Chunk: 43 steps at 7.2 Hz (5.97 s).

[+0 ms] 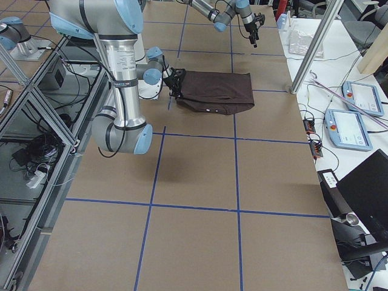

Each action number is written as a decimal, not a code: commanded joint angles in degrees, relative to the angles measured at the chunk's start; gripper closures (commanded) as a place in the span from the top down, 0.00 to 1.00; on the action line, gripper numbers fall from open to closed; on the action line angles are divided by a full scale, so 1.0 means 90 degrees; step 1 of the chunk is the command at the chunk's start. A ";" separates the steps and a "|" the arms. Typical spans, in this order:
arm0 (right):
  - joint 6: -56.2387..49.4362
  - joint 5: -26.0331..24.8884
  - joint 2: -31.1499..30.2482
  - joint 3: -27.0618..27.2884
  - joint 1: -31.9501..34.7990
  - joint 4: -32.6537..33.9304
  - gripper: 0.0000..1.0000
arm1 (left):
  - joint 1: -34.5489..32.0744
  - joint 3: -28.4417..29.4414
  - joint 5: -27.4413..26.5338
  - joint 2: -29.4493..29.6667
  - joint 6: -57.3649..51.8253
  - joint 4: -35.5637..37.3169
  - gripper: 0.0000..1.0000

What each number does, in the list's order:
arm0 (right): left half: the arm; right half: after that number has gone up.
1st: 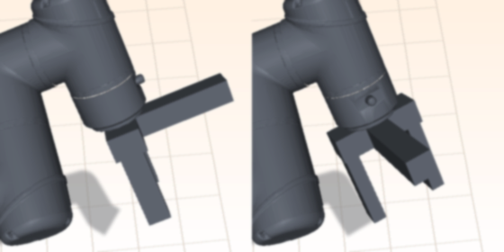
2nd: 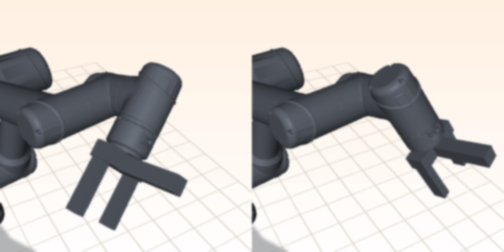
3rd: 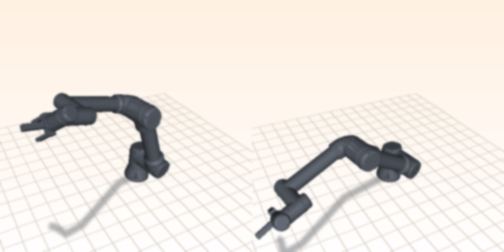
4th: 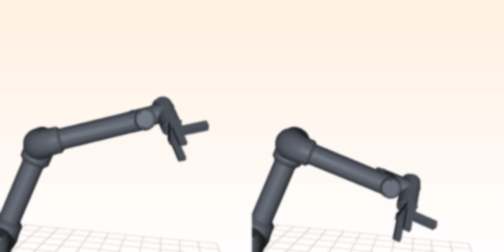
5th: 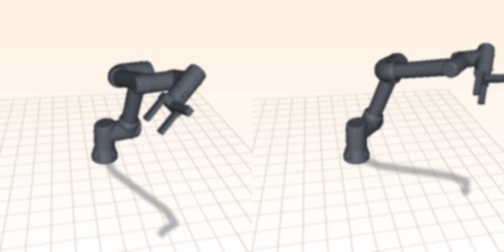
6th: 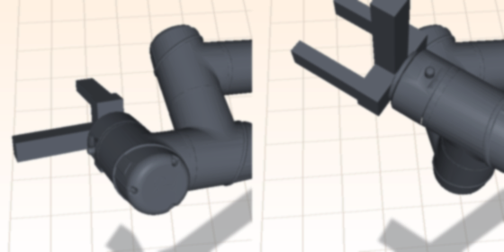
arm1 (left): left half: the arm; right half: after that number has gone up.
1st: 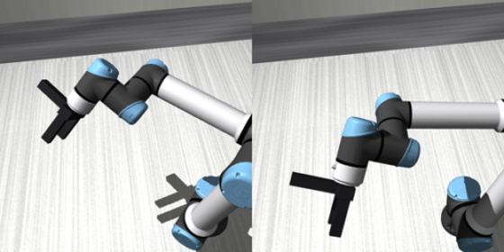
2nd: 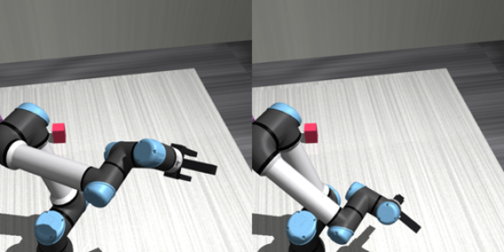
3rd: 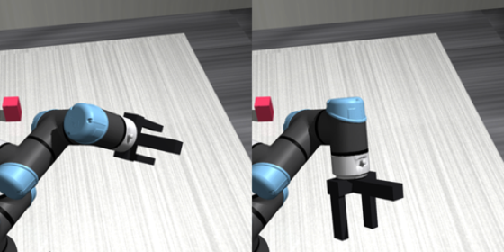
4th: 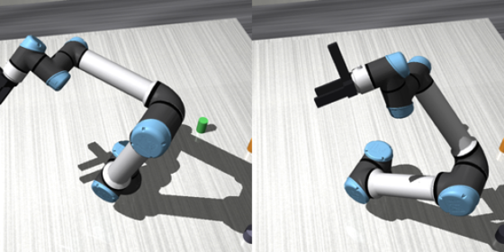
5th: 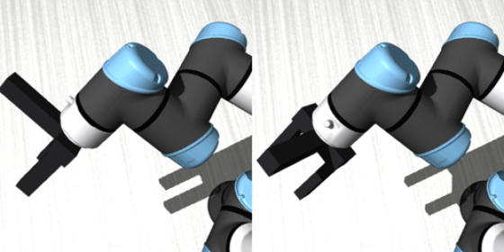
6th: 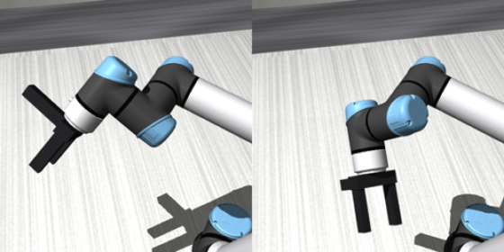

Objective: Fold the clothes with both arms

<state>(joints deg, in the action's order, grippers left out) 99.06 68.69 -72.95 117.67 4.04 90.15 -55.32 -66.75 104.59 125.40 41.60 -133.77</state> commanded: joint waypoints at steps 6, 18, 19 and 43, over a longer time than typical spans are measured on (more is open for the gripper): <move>-0.2477 -0.0083 0.0390 -0.0262 -0.0331 -0.0017 0.27 | 0.0004 -0.0005 0.0000 -0.0008 0.0026 0.0010 1.00; -0.1196 -0.0160 -0.0331 0.0128 -0.0496 -0.0007 0.00 | 0.0053 -0.0005 0.0000 -0.0017 0.0075 0.0000 1.00; -0.0699 -0.0287 -0.0371 0.0138 -0.0710 -0.0007 0.00 | 0.0053 -0.0005 0.0000 -0.0017 0.0075 0.0000 1.00; -0.2247 0.1245 0.0010 -0.0438 0.0744 0.0061 0.65 | 0.0180 -0.0015 0.0000 -0.0008 0.0202 0.0000 1.00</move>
<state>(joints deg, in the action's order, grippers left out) 78.23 80.25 -72.56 113.74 11.36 90.77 -53.71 -66.96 104.59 125.34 43.42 -133.77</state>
